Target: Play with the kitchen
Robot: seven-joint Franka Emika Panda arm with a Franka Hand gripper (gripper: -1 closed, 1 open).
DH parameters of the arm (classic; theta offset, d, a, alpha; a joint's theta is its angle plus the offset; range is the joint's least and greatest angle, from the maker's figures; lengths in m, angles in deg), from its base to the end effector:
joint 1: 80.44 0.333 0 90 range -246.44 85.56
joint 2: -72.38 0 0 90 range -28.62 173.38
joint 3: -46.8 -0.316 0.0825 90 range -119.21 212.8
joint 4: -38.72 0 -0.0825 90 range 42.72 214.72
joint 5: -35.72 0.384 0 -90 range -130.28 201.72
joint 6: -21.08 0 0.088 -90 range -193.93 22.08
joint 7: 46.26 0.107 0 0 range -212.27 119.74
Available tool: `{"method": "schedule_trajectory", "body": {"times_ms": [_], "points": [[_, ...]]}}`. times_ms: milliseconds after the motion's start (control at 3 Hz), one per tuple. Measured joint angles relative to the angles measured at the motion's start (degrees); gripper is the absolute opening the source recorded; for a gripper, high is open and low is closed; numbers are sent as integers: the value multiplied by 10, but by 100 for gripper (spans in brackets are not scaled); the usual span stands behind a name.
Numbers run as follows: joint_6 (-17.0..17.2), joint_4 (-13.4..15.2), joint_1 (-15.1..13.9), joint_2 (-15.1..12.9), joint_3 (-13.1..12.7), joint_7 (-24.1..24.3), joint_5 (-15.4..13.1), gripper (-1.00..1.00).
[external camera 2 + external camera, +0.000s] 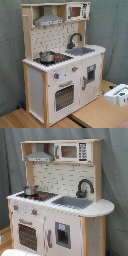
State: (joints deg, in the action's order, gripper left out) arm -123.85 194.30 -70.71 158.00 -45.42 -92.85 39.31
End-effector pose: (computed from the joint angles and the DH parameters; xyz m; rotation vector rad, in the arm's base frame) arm 0.0531 0.3975 0.3096 0.6436 1.5792 0.5552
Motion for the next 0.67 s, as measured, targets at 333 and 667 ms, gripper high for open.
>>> {"method": "schedule_trajectory", "body": {"times_ms": [333, 667], "points": [[1, -9, 0, 2, 1, 57, 2, 100], [1, -50, -35, 3, 3, 77, -12, 100]]}}
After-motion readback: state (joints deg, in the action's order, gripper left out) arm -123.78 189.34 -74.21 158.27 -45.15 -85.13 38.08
